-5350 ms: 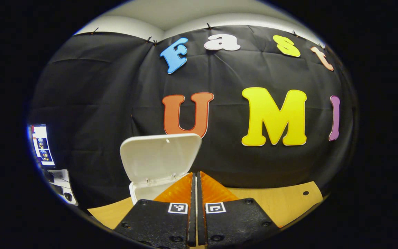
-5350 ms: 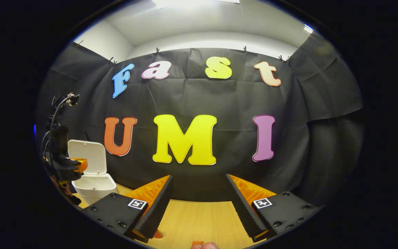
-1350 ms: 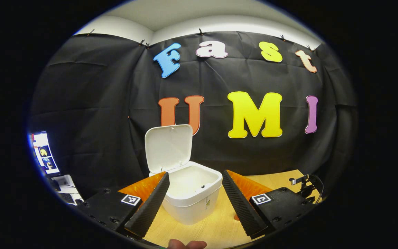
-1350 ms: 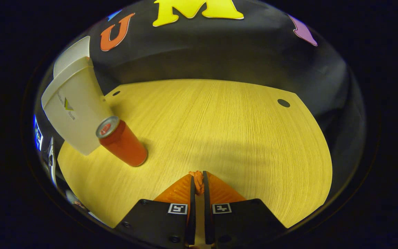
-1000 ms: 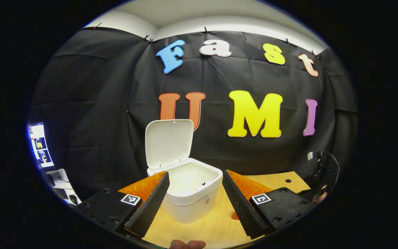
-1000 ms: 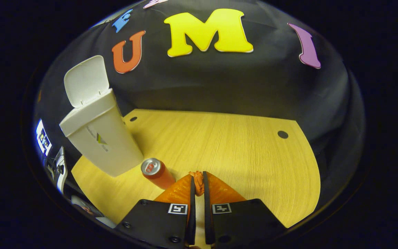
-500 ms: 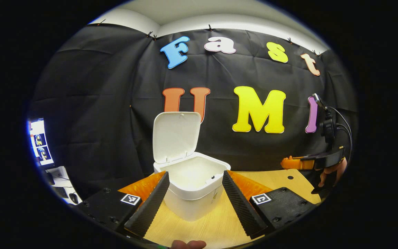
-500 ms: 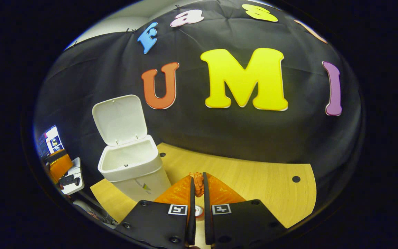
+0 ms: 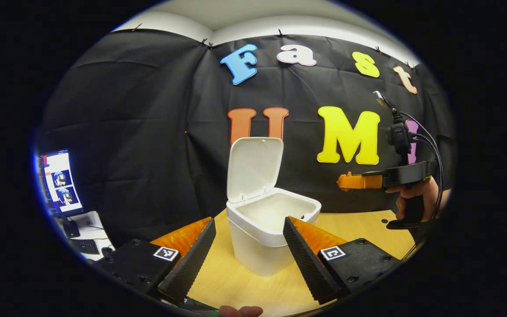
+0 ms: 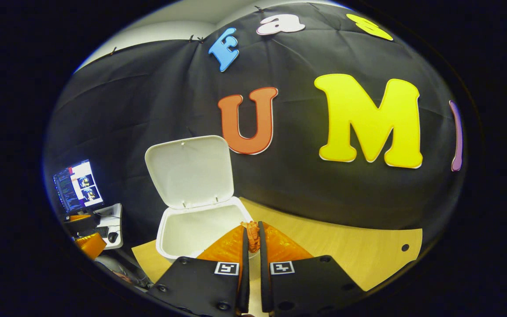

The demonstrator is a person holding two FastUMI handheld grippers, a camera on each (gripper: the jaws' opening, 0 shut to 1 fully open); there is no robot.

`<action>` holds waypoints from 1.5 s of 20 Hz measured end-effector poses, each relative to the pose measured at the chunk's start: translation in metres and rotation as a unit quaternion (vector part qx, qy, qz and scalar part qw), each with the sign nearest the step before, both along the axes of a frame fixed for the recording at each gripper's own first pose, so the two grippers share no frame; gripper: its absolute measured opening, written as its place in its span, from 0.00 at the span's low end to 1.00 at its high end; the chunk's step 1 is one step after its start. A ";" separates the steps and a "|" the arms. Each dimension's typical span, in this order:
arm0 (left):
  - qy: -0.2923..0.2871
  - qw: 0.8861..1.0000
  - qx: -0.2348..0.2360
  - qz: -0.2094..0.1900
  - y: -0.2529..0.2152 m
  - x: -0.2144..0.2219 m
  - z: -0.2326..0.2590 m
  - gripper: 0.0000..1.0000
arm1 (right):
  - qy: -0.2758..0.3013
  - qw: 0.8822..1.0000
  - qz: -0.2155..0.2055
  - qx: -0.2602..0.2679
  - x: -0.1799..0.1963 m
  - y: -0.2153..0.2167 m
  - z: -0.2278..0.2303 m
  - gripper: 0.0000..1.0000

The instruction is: Press the lid of the desktop garbage bin to open it, pick up the crumpled paper on the desktop and throw it into the bin, then pick up the pop can on the desktop and drop it into the bin, and finally close the garbage bin lid.

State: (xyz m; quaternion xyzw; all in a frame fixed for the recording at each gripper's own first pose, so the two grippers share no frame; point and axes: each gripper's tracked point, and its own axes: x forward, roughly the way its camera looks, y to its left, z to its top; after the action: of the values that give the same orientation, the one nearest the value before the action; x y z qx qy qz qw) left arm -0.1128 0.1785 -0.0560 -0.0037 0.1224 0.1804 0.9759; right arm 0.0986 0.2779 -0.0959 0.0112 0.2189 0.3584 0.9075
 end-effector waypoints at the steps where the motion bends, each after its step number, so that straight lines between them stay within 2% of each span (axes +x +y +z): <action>1: 0.003 1.000 -0.001 0.005 0.006 -0.005 -0.003 1.00 | -0.001 1.000 0.009 -0.003 0.001 0.012 -0.001 0.11; 8: 0.032 0.998 -0.007 0.046 0.035 -0.032 -0.023 1.00 | 0.011 0.998 0.057 -0.029 -0.001 0.085 -0.034 0.11; 15: 0.039 0.997 -0.005 0.063 0.053 -0.041 -0.029 1.00 | 0.023 0.996 0.075 -0.050 -0.005 0.114 -0.058 0.13; 21: 0.039 0.997 -0.011 0.060 0.056 -0.038 -0.034 1.00 | 0.033 0.996 0.072 -0.050 -0.005 0.116 -0.064 0.30; 24: 0.041 0.998 -0.007 0.055 0.054 -0.035 -0.035 1.00 | 0.023 0.996 0.064 -0.049 0.000 0.115 -0.064 0.54; 27: 0.038 0.998 -0.004 0.044 0.052 -0.031 -0.035 1.00 | 0.022 0.997 0.063 -0.047 -0.001 0.115 -0.063 0.63; 28: 0.036 0.999 -0.005 0.037 0.048 -0.028 -0.034 1.00 | 0.018 0.997 0.063 -0.046 -0.002 0.113 -0.060 0.63; 30: 0.034 0.999 -0.013 0.015 0.038 -0.022 -0.037 1.00 | 0.014 0.998 0.059 -0.036 -0.003 0.110 -0.052 0.71</action>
State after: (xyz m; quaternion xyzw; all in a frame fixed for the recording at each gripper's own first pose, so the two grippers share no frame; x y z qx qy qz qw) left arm -0.1346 0.2160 -0.0932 -0.0119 0.1581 0.1935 0.9682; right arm 0.0960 0.3880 -0.1478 -0.0290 0.2445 0.4027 0.8816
